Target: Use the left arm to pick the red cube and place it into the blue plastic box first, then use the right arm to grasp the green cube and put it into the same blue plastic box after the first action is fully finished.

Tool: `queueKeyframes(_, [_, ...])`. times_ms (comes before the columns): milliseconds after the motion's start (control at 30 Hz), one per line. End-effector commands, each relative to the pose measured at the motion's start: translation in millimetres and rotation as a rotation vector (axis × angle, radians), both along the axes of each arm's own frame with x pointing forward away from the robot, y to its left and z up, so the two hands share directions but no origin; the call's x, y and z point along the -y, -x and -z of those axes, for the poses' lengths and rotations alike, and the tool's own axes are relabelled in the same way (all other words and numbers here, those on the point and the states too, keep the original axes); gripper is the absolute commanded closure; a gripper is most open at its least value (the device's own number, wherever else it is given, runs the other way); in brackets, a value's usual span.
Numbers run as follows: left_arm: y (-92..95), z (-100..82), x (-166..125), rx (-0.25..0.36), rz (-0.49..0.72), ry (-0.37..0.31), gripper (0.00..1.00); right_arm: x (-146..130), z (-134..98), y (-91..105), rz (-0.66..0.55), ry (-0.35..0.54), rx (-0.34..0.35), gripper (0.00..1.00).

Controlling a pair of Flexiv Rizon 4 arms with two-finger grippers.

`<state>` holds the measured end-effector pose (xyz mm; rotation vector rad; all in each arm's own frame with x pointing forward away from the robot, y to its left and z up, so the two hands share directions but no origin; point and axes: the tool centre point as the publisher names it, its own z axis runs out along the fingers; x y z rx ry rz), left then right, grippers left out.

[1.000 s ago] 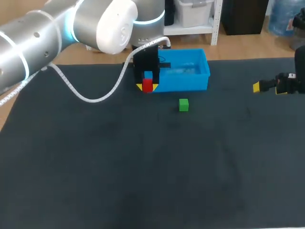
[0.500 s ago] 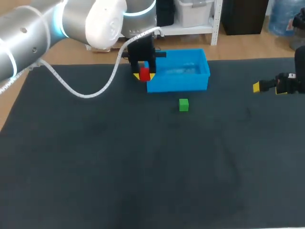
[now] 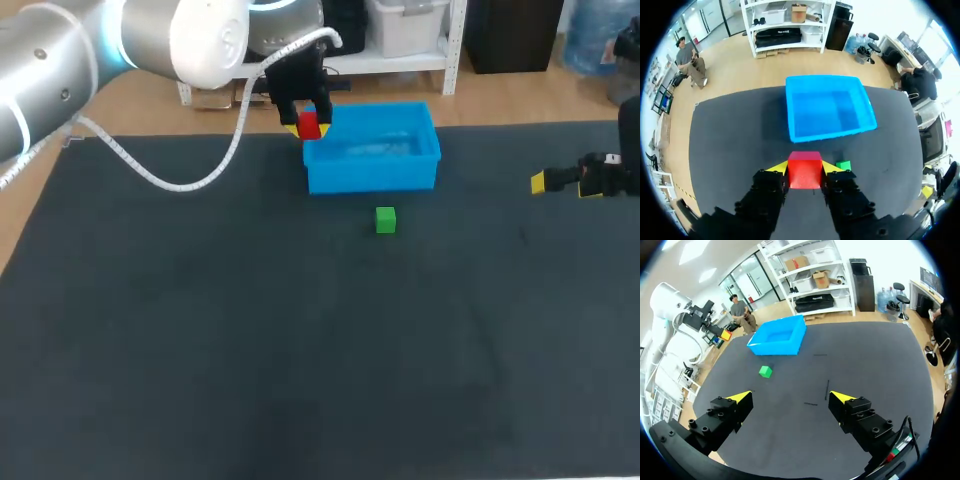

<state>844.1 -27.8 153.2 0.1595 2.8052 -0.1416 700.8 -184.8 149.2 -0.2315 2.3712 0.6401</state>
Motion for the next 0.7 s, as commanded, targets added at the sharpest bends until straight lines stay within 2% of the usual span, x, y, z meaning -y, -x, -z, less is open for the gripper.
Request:
queueKeyframes(33, [-10.3, -2.9, 6, 0.001, 0.006, 0.002, 1.0, 0, 0, 0.1, 0.0, 0.001, 0.0, 0.0])
queueKeyframes(700, [-45.0, -22.4, 20, 0.083, 0.018, 0.023, 1.0, 0, 0, 0.1, 0.0, 0.001, 0.0, 0.0])
